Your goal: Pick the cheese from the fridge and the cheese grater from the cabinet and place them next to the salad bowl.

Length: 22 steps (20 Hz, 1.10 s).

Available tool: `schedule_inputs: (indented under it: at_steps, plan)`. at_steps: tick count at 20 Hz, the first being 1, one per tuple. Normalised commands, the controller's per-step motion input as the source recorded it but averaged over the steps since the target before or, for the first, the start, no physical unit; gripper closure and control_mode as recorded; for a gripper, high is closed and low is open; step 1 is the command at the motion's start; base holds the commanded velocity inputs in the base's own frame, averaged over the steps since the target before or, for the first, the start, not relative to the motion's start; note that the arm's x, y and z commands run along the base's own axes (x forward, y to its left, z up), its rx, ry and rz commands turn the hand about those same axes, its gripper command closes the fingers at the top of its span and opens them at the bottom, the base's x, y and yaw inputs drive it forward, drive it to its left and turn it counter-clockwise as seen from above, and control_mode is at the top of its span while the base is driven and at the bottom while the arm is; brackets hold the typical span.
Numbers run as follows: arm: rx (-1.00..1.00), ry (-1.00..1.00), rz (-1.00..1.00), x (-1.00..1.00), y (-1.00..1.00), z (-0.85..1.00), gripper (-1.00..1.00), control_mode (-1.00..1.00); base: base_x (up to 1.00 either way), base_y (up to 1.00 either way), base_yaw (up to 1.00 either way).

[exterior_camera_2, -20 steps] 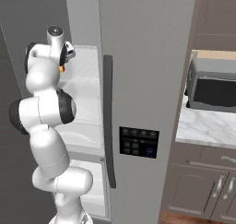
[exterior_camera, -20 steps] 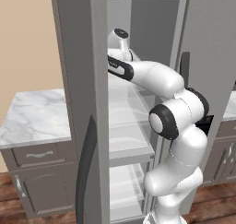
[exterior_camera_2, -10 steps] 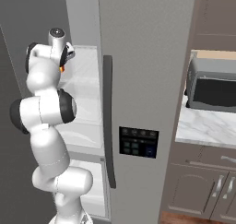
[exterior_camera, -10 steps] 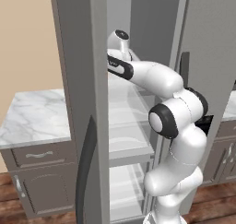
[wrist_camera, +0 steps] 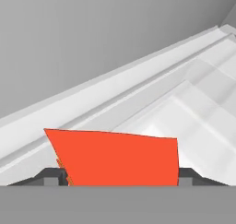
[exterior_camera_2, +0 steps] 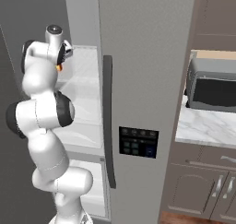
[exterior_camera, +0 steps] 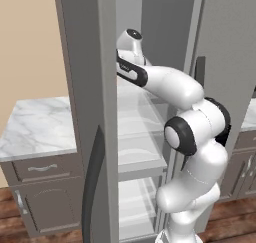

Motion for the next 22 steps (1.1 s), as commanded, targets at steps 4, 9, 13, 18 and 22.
schedule_inputs:
  at_steps: [4, 9, 13, 18, 22]
  plan:
    - [0.0, -0.08, -0.06, -0.64, -0.02, 0.08, 1.0, -1.0, 0.0, 0.0, 0.0]
    - [0.0, -0.12, -0.09, -0.65, -0.22, 0.14, 1.0, -1.0, 0.0, 0.0, 0.0]
    - [0.04, -0.14, -0.15, -0.68, -0.54, 0.3, 1.0, -1.0, 0.0, 0.0, 0.0]
    - [0.05, -0.12, -0.16, -0.92, -0.42, 0.17, 1.0, -1.0, 0.0, 0.0, 0.0]
    - [0.08, -0.05, -0.2, -1.0, -0.39, 0.2, 1.0, -1.0, 0.0, 0.0, 0.0]
